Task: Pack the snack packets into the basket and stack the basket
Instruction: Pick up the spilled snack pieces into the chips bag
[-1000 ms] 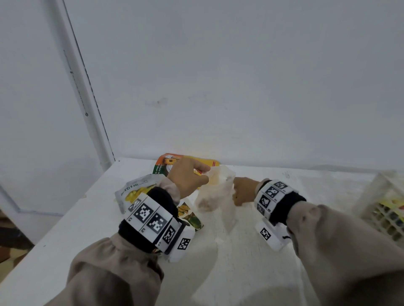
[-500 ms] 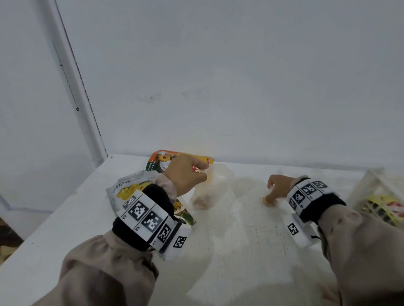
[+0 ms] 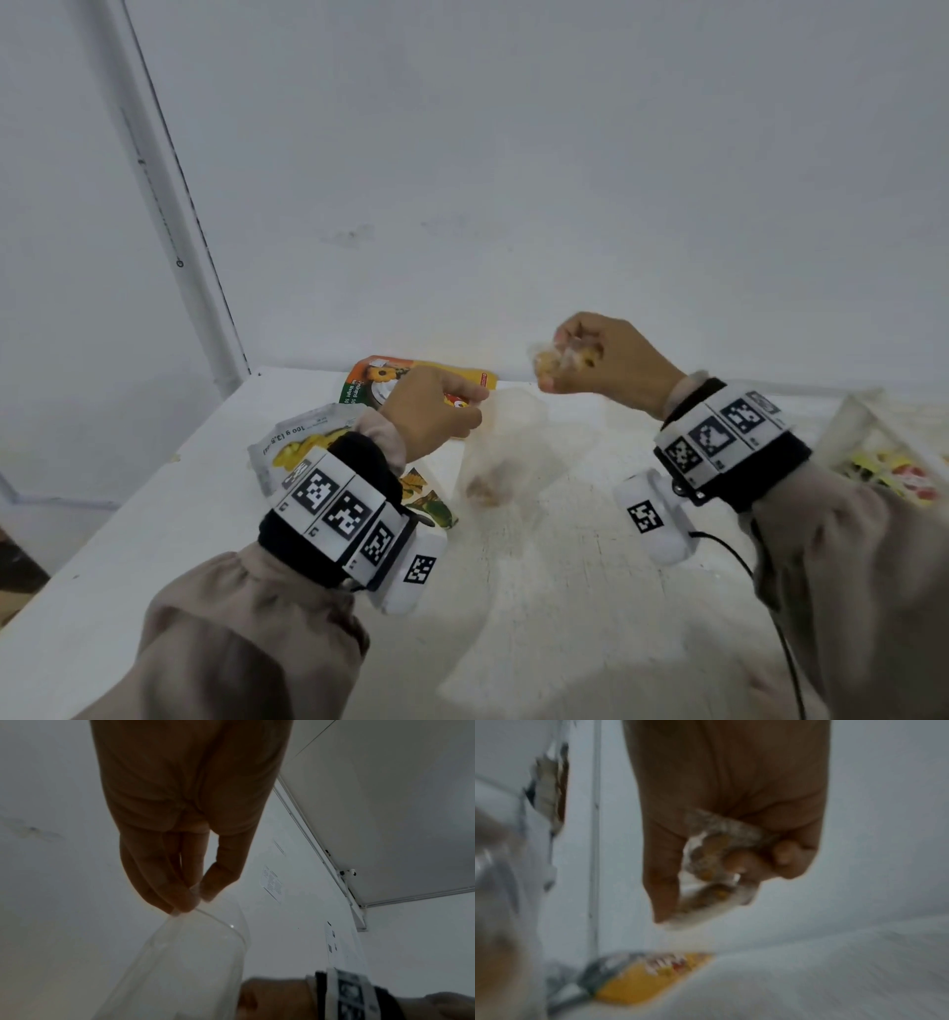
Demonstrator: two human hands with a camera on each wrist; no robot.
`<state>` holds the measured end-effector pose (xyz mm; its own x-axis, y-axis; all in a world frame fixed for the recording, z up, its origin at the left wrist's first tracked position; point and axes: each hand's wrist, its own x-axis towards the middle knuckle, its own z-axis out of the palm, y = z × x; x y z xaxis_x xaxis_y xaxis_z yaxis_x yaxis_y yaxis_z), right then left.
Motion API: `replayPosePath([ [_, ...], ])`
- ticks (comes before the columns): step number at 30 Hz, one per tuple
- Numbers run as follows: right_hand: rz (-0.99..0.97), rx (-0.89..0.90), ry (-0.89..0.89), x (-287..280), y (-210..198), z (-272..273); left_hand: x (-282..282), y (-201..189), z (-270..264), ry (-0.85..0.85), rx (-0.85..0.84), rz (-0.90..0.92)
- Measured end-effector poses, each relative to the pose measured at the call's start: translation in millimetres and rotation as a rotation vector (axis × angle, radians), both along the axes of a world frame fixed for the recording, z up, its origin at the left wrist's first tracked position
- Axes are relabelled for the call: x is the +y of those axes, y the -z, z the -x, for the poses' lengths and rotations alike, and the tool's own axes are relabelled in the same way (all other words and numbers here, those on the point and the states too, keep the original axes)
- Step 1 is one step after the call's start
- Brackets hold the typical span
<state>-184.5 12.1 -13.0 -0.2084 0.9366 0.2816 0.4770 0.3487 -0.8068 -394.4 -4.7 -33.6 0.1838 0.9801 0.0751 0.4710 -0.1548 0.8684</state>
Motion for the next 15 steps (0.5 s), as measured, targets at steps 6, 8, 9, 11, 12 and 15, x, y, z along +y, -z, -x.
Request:
replayPosePath([
  [6, -0.172, -0.168, -0.04, -12.4, 5.4, 38.4, 0.0, 2.1, 1.6, 0.005, -0.038, 0.006],
  [8, -0.156, -0.244, -0.043, -13.0, 9.2, 40.4, 0.9, 3.5, 3.9, -0.009, -0.051, 0.009],
  [9, -0.142, -0.25, -0.037, -13.7, 9.9, 40.5, 1.2, 3.8, 4.9, -0.014, -0.06, 0.008],
  [11, -0.104, -0.18, -0.011, -16.5, 8.1, 39.9, 1.2, 4.3, 6.4, -0.013, -0.066, 0.002],
  [12, -0.084, -0.127, 0.008, -17.8, 6.2, 39.0, 1.1, 4.5, 6.7, -0.01, -0.065, 0.001],
  [15, 0.004, 0.076, 0.027, -19.7, 0.5, 39.9, 0.2, 4.7, 6.6, -0.003, -0.07, 0.003],
])
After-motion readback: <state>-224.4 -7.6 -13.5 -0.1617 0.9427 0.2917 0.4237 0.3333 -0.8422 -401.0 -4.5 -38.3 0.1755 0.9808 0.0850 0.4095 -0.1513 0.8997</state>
